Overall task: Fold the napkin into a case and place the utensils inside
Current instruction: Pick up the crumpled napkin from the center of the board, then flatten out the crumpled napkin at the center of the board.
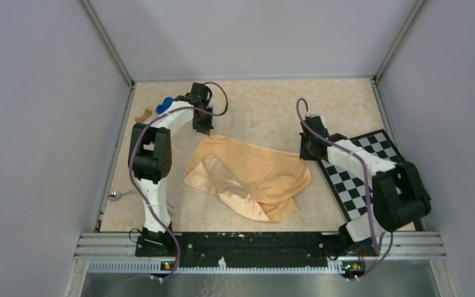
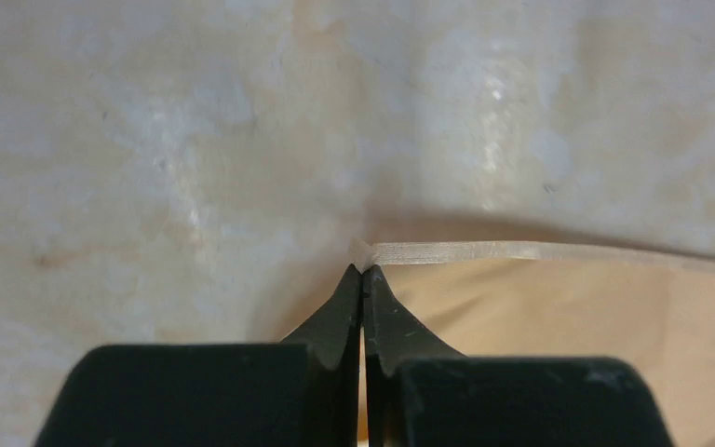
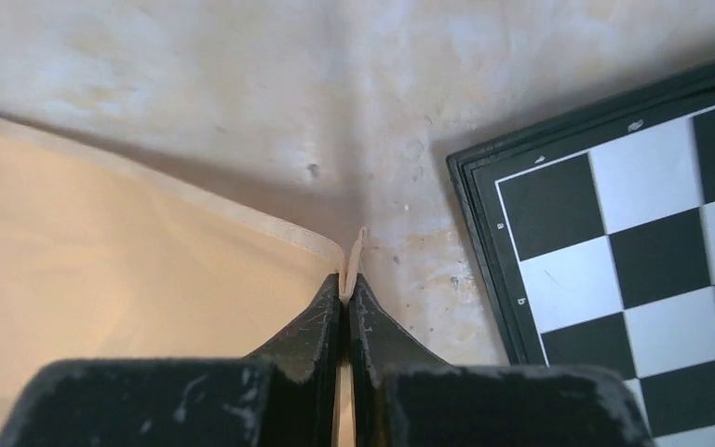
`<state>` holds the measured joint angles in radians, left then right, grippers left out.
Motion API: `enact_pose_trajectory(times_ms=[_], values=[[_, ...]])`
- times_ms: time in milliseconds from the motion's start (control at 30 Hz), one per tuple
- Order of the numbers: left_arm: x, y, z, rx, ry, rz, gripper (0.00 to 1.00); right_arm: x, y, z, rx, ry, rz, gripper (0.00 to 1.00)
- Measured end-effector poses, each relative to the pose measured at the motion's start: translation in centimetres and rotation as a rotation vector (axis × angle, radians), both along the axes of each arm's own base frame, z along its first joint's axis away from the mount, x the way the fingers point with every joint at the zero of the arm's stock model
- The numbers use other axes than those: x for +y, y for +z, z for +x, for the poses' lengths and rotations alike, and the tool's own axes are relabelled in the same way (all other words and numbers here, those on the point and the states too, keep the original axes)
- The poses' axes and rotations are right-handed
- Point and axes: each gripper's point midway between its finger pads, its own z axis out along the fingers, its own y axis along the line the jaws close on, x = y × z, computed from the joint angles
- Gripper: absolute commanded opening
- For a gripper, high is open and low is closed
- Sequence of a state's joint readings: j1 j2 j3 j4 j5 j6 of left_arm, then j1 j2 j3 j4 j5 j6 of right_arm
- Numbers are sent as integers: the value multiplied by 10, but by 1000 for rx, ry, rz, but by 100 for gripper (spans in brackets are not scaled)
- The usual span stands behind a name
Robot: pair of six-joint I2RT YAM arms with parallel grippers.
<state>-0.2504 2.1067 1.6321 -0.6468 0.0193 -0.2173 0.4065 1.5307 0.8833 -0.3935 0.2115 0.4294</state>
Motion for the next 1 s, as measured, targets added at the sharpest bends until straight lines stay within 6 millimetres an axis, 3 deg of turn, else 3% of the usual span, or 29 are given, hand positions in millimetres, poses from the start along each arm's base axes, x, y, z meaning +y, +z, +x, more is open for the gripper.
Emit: enact_pose_trajectory(times_ms=[100,233,267,300,367,433,500,600,800,900,1000], values=[[0,43,-18,-73,-22,-37,0,8,55,9,-136,42,46,0],[-2,155,-39,-355,-59,-140,0,20,157,11,-393,92,168,0],[-3,192,-48,-461,-70,-175,0,22,182,7,-454,107,201,0],[-2,232,-61,-581,-83,-215,0,22,205,1,-510,122,230,0],[0,292,-89,-770,-101,-280,0,22,245,-15,-609,169,284,0],[5,343,-129,-933,-120,-345,0,23,279,-37,-687,231,332,0],[10,380,-167,-1057,-142,-396,0,24,307,-57,-751,299,374,0],[20,423,-220,-1211,-164,-452,0,27,351,-92,-846,409,438,0],[36,472,-290,-1397,-182,-502,0,31,423,-156,-1024,584,571,0],[41,497,-310,-1467,-187,-517,0,29,448,-177,-1086,619,621,0],[45,510,-318,-1506,-174,-524,0,27,458,-182,-1113,607,649,0]])
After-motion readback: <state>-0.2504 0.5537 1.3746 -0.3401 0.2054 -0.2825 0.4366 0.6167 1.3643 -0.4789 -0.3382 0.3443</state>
